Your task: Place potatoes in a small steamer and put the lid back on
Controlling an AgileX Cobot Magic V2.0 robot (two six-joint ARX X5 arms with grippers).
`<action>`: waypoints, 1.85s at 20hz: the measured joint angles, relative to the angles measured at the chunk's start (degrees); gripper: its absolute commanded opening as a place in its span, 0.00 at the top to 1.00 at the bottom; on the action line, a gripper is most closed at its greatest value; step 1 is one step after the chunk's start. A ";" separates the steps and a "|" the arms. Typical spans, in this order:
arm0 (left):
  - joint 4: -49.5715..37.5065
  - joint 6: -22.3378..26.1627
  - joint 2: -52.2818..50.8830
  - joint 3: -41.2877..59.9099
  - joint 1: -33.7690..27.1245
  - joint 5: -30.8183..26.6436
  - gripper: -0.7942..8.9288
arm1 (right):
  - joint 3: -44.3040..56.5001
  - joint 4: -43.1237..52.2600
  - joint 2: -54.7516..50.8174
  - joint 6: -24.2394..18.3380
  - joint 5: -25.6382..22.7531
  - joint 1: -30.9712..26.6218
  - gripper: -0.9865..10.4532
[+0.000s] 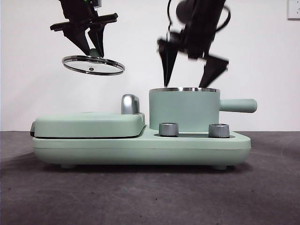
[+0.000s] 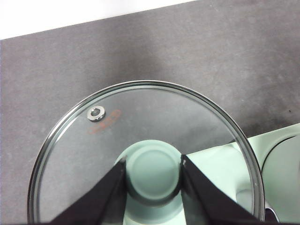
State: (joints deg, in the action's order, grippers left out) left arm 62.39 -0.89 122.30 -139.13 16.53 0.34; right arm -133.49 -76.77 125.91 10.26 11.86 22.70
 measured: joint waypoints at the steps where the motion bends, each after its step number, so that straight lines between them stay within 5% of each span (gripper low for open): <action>1: 0.00 0.00 0.00 0.00 0.11 0.00 0.91 | -0.76 -0.09 -1.66 0.00 -0.02 -0.11 0.51; 8: -0.02 0.00 0.00 0.00 1.68 0.00 0.91 | 2.12 -0.13 -19.21 -2.89 -1.25 -0.26 0.51; 17: 0.00 0.00 0.00 0.00 5.57 0.00 0.91 | 40.94 -0.11 -60.72 -4.94 -8.26 -0.26 0.51; 21: -0.02 0.02 0.00 0.00 7.58 0.00 0.91 | 59.49 6.71 -82.34 -4.90 -6.23 -0.26 0.51; 25: -0.02 0.02 0.00 0.00 10.16 -0.02 0.91 | 67.95 8.44 -100.85 -4.11 -5.60 -0.26 0.51; 37: 0.39 0.02 0.44 -0.09 24.70 0.07 0.91 | 69.26 8.61 -107.30 -3.41 -5.77 -0.26 0.51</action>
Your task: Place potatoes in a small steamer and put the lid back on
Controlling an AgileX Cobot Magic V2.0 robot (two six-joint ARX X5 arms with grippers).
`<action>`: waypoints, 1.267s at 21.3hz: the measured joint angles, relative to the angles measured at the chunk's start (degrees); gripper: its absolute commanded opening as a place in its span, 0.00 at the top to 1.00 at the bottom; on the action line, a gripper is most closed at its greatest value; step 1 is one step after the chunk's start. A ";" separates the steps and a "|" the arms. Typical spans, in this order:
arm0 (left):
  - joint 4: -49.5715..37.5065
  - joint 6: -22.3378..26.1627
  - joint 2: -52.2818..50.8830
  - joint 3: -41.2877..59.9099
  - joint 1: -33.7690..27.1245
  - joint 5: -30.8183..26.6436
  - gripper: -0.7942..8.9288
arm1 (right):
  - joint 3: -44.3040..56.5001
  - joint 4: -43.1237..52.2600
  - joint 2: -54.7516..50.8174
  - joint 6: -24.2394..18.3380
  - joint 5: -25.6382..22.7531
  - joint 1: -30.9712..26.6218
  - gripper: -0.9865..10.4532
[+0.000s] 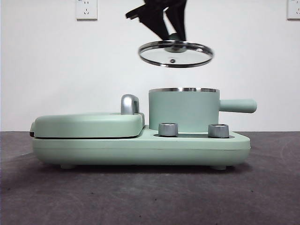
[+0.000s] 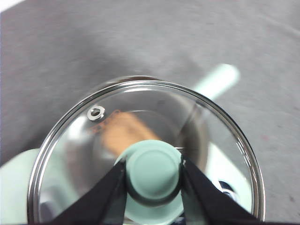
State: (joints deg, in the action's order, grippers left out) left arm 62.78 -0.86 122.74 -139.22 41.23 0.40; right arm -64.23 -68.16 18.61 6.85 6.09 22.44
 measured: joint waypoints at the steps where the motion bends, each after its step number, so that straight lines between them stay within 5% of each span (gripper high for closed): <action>1: -0.44 0.00 0.98 -0.11 0.70 0.00 0.91 | 0.00 0.00 0.00 0.04 0.00 0.00 0.51; 15: -5.70 -7.67 5.66 0.00 -2.71 -0.68 0.91 | 0.00 -0.57 0.00 1.66 0.09 0.00 0.51; 27: -5.84 -7.74 6.19 0.00 -1.40 -0.50 0.91 | 0.00 -0.57 0.00 2.62 -0.04 0.00 0.51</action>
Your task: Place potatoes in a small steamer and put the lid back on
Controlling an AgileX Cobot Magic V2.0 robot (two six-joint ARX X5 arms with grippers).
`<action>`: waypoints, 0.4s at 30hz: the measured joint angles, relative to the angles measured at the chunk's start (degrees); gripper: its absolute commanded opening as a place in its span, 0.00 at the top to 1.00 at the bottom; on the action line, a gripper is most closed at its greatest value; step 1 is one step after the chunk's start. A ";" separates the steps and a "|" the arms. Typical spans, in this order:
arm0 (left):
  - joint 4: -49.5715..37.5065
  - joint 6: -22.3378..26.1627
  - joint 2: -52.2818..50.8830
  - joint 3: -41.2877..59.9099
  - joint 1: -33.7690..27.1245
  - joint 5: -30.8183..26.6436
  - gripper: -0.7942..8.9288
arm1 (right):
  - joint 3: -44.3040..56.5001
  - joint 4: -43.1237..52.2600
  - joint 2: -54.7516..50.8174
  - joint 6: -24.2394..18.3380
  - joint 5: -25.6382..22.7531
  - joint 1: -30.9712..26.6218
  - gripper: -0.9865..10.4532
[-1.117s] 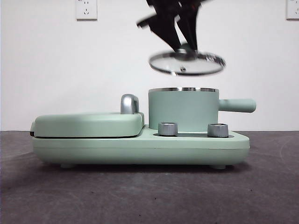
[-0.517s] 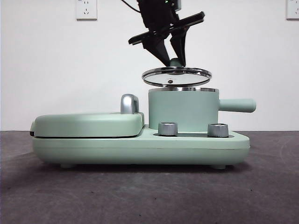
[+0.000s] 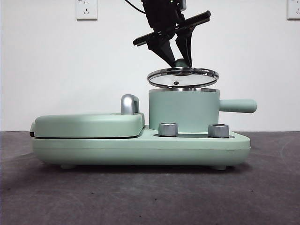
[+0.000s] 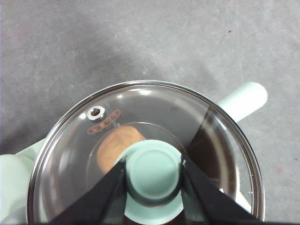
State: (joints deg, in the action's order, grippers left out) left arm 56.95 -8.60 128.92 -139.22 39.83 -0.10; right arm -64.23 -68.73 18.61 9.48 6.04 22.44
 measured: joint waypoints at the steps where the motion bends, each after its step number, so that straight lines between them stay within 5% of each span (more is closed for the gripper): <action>1: 0.00 0.00 0.31 0.00 0.00 0.00 0.91 | 0.00 0.00 0.00 0.02 0.00 0.00 0.51; 12: 0.09 0.04 2.01 -0.20 0.17 0.00 0.91 | 0.00 0.00 0.00 0.20 0.00 0.00 0.51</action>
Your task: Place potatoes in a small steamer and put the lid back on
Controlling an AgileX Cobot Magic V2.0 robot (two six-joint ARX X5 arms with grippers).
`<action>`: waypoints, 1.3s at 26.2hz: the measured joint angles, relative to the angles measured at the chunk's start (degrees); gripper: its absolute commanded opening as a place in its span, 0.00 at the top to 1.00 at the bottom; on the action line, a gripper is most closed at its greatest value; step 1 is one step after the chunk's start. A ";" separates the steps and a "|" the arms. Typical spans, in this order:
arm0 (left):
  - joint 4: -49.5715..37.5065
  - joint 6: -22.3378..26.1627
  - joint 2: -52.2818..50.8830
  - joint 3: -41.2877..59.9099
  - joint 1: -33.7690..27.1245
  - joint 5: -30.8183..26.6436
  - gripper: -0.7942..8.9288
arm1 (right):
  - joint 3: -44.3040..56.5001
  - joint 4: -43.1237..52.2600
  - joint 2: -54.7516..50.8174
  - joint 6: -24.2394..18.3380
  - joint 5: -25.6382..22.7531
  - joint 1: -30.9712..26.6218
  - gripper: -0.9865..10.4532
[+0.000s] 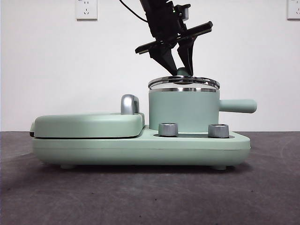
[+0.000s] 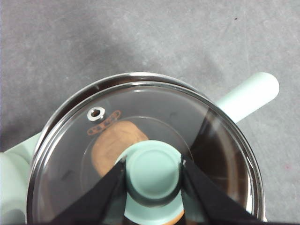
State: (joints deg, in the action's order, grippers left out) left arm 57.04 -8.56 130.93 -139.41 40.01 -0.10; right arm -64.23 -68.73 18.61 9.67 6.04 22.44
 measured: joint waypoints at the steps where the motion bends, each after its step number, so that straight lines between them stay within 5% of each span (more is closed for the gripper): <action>1: 0.00 0.02 0.13 -0.11 0.00 -0.04 0.91 | 0.00 0.02 0.00 0.09 0.00 0.00 0.51; 12: -2.25 3.69 0.63 -0.28 1.20 -4.28 0.91 | 0.00 0.02 0.00 0.24 -0.02 0.00 0.51; 34: -1.88 6.03 0.70 -0.28 0.11 -0.39 0.91 | 0.00 0.04 0.00 1.18 -0.02 0.00 0.51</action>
State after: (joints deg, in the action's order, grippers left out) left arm 55.16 -2.52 131.63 -139.70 40.12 -0.49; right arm -64.23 -68.69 18.61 10.85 6.02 22.44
